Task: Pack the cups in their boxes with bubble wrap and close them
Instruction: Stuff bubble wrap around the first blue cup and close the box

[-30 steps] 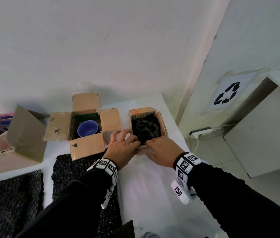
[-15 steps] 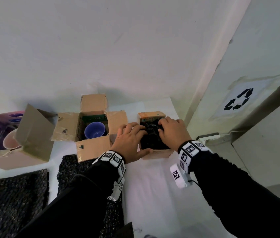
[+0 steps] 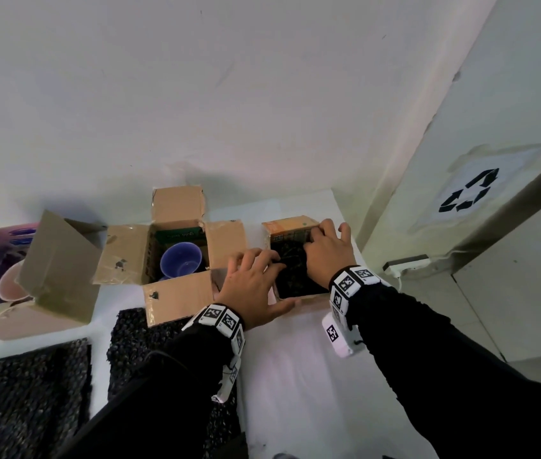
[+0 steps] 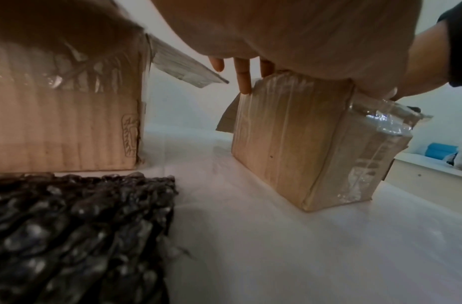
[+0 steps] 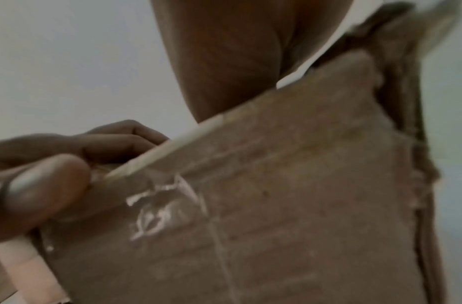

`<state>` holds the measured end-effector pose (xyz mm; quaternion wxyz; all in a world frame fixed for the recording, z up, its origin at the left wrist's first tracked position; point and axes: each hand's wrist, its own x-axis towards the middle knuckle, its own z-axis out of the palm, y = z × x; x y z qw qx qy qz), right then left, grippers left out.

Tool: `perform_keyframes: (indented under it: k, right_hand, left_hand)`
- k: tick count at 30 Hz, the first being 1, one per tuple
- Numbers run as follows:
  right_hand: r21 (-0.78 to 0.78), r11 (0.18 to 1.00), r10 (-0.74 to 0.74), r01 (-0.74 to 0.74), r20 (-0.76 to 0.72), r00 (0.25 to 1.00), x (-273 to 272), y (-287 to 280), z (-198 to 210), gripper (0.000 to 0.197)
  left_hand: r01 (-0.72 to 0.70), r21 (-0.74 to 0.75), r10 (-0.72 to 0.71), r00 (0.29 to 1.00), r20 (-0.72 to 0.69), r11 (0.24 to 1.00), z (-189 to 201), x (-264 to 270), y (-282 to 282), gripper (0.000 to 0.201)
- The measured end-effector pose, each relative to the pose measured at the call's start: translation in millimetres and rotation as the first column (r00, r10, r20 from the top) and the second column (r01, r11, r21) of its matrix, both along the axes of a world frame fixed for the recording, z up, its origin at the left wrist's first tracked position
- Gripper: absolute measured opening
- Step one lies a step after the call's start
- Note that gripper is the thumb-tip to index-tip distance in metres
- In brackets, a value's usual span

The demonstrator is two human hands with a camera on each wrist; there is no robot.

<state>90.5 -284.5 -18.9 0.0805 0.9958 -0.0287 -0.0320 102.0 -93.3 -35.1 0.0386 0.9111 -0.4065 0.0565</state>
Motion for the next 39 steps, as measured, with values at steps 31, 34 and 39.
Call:
perform_keyframes:
  k: [31, 34, 39]
  right_hand:
    - [-0.029, 0.935, 0.346, -0.354, 0.298, 0.889, -88.6, -33.5, -21.3, 0.025]
    - [-0.054, 0.935, 0.349, -0.35, 0.305, 0.886, -92.1, -34.7, -29.2, 0.033]
    - [0.198, 0.915, 0.236, -0.352, 0.446, 0.863, -78.5, -36.1, -11.5, 0.04]
  left_hand:
    - [0.146, -0.016, -0.138, 0.963, 0.231, 0.989, -4.7, -27.5, 1.5, 0.017]
    - [0.117, 0.002, -0.115, 0.976, 0.185, 0.993, -6.5, -30.8, -1.9, 0.016]
    - [0.17, -0.105, -0.162, 0.984, 0.08, 0.98, 0.8, -23.6, 1.2, 0.026]
